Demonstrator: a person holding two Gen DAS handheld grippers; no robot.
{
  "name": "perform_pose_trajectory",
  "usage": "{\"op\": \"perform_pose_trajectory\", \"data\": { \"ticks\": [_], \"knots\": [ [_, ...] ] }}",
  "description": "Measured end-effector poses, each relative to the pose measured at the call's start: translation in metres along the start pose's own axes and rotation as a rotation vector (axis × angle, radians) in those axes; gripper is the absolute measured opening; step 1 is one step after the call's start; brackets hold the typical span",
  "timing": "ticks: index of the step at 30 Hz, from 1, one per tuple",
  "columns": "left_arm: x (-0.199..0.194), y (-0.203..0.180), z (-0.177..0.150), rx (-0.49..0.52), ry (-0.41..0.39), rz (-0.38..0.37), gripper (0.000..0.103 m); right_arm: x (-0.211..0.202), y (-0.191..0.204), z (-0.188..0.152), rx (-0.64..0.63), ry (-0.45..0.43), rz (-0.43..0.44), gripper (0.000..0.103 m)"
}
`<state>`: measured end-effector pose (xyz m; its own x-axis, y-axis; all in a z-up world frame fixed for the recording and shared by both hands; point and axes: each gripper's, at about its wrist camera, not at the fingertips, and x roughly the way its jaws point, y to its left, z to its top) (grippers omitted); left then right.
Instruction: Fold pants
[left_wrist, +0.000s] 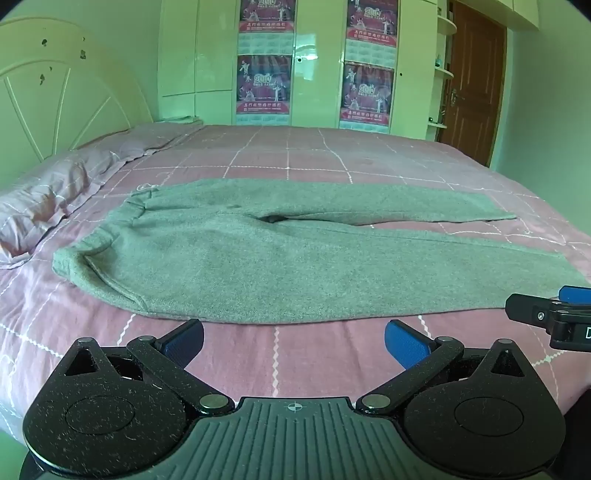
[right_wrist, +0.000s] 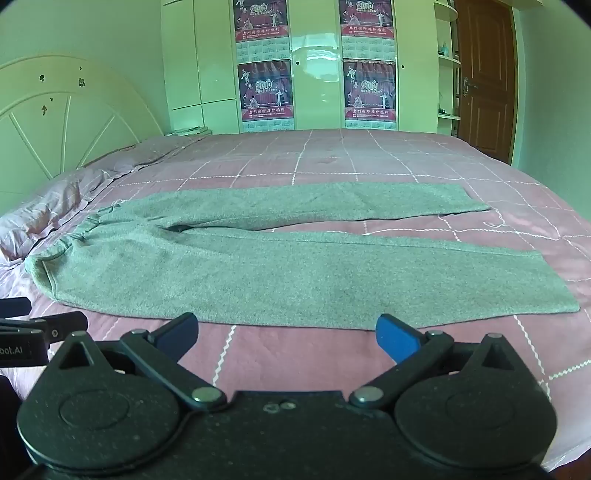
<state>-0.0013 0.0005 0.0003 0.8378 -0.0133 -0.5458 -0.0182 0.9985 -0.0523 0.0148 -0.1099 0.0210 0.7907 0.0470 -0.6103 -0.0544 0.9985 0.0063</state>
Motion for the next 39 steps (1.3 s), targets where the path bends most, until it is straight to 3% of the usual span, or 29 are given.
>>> {"op": "perform_pose_trajectory", "data": {
  "ticks": [39],
  "knots": [
    [0.0071,-0.0051,0.0000,0.030,0.030,0.011,0.103,0.0036,-0.0008,-0.0014,0.009,0.009,-0.005,0.097]
  ]
}}
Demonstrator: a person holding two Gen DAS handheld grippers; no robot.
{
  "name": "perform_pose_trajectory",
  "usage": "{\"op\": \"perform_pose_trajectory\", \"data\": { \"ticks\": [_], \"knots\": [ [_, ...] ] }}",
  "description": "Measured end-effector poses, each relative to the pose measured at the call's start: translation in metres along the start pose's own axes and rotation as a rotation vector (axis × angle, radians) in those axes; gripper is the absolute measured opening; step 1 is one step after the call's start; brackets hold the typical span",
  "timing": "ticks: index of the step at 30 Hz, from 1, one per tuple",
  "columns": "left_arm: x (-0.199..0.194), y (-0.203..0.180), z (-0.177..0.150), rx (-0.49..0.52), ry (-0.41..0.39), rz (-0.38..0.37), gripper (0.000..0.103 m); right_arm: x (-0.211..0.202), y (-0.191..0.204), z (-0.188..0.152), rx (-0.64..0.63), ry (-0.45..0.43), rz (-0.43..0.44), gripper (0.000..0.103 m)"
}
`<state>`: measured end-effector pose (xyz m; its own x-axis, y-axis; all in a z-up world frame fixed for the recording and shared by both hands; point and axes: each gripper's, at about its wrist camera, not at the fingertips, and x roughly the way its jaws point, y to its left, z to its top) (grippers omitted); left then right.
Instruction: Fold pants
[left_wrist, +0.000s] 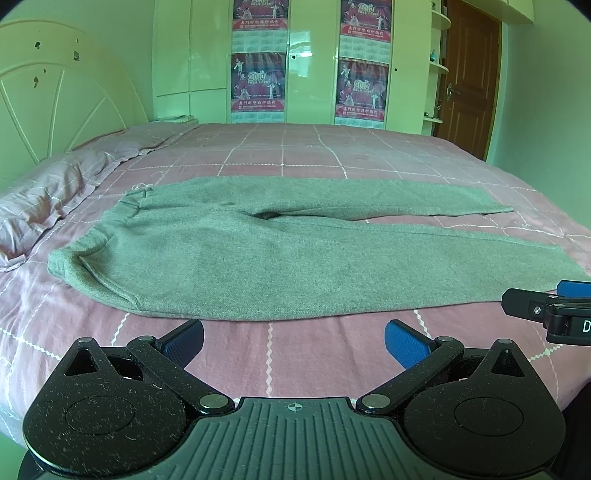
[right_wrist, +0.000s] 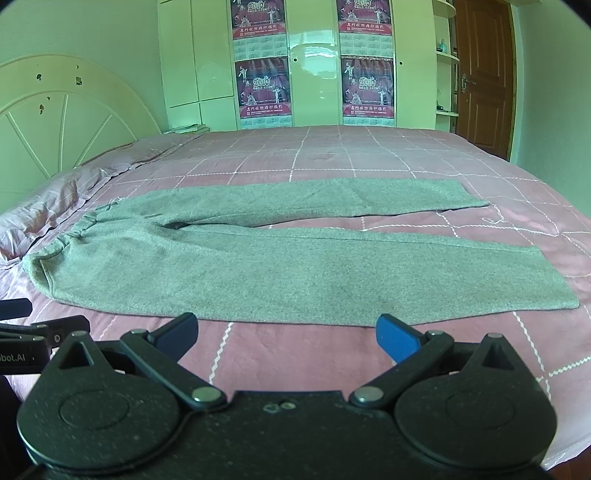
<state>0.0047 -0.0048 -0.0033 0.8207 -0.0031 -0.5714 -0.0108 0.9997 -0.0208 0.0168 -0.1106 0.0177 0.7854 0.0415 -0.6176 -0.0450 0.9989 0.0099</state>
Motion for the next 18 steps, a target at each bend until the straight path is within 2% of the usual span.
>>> {"op": "perform_pose_trajectory", "data": {
  "ticks": [18],
  "knots": [
    [0.0033,-0.0031,-0.0001,0.007,0.007,0.005,0.103,0.0020,0.0012,0.0011,0.000,0.003,-0.003,0.097]
  ]
}}
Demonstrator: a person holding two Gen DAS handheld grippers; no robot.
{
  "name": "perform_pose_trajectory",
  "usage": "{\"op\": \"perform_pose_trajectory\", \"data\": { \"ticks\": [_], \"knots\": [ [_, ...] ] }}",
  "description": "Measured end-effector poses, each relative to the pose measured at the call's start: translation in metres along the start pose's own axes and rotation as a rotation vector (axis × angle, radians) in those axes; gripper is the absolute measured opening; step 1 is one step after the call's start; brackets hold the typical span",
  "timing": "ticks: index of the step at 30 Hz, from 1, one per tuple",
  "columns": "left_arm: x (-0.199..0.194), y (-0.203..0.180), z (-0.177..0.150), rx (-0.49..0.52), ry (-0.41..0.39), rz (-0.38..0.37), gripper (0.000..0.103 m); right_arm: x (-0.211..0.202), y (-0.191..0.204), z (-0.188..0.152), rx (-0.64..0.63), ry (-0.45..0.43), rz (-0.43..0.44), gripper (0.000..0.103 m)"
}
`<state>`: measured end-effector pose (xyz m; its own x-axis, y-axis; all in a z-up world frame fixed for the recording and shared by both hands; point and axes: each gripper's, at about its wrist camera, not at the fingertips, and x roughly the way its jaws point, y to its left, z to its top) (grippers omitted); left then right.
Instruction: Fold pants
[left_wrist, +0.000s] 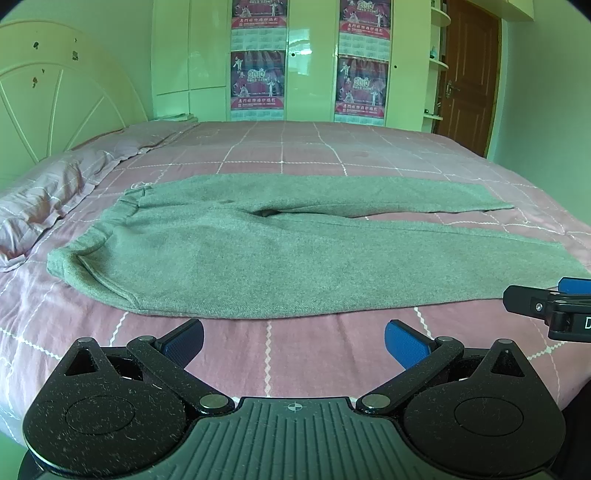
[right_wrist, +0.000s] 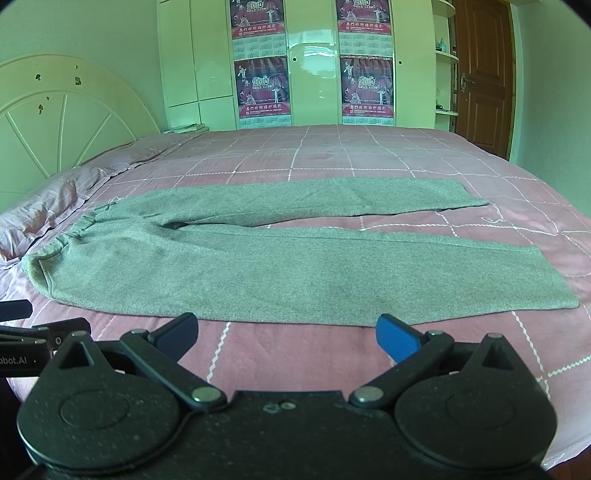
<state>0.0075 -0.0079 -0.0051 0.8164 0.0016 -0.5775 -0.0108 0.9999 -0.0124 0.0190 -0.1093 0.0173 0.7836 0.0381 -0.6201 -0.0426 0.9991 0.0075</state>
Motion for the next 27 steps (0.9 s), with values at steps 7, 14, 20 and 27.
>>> {"op": "perform_pose_trajectory", "data": {
  "ticks": [7,14,20,27],
  "knots": [
    [-0.0001,0.0001,0.0006,0.001,0.001,0.003,0.103,-0.0004,-0.0013,-0.0001,0.007,0.003,0.000,0.097],
    [-0.0013,0.0013,0.0000,-0.002,0.001,0.003,0.103,-0.0003,-0.0015,-0.0005,0.004,0.003,-0.002,0.097],
    [-0.0016,0.0019,0.0001,-0.003,0.003,0.008,0.103,-0.0002,-0.0015,-0.0006,0.005,0.004,-0.002,0.097],
    [-0.0013,0.0018,-0.0007,-0.002,0.008,0.007,0.103,-0.0005,-0.0014,-0.0017,0.007,0.007,-0.002,0.097]
  ]
}}
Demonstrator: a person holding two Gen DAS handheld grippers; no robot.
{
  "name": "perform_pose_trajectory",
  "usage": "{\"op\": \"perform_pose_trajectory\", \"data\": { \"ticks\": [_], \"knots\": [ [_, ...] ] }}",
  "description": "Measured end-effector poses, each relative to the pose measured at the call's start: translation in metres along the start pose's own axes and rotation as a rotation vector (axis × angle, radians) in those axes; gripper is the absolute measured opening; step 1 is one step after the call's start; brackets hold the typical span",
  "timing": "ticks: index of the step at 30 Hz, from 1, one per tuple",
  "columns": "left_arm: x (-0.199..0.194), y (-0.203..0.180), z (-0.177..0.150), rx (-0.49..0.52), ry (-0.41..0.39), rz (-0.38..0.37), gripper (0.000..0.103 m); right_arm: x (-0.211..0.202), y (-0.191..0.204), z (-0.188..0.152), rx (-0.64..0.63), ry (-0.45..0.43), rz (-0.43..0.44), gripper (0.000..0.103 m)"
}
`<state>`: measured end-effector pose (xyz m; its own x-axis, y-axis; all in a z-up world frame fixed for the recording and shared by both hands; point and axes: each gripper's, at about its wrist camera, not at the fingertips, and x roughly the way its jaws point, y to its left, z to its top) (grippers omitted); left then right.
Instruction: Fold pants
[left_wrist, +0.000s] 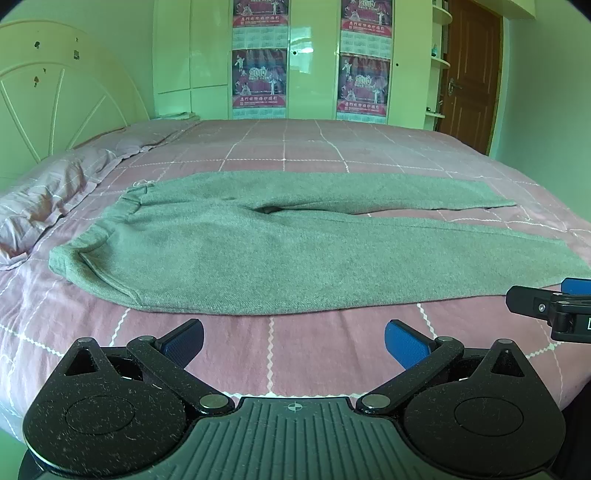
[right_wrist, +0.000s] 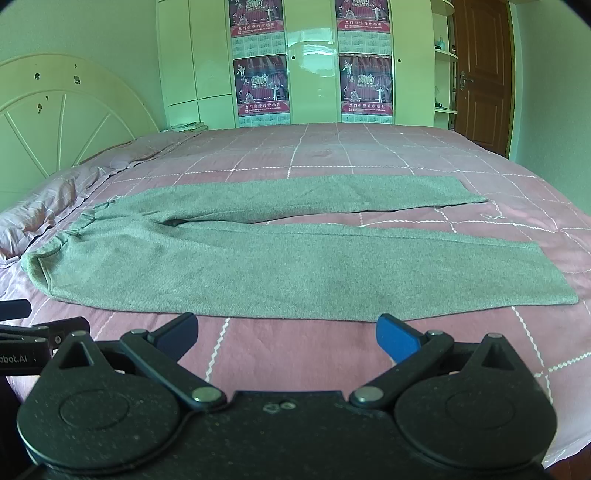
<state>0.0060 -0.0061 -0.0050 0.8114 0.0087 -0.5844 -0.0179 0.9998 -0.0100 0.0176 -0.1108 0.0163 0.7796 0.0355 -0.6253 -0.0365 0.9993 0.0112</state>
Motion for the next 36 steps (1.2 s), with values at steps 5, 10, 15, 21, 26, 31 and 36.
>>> {"op": "perform_pose_trajectory", "data": {
  "ticks": [5,10,15,21,26,31,36],
  "knots": [
    [0.002,0.001,0.000,-0.005,0.010,0.005,0.103,0.000,0.000,-0.001,0.000,0.000,-0.001,0.097],
    [0.011,0.018,0.004,-0.078,0.049,0.048,0.103,0.002,0.001,0.002,0.000,0.000,0.003,0.097],
    [0.024,0.033,0.008,-0.059,0.067,0.083,0.103,0.013,0.007,0.015,-0.002,-0.005,0.016,0.097],
    [0.039,0.068,0.025,-0.137,0.029,0.010,0.103,0.034,0.019,0.041,-0.028,-0.008,0.057,0.097],
    [0.069,0.120,0.060,-0.101,0.035,0.044,0.103,0.060,0.031,0.082,-0.066,-0.042,0.104,0.097],
    [0.106,0.203,0.107,-0.158,-0.010,0.067,0.103,0.107,0.042,0.133,-0.065,-0.027,0.219,0.096],
    [0.197,0.270,0.155,-0.054,0.023,0.018,0.102,0.183,0.057,0.186,-0.134,-0.016,0.279,0.079]
  ]
}}
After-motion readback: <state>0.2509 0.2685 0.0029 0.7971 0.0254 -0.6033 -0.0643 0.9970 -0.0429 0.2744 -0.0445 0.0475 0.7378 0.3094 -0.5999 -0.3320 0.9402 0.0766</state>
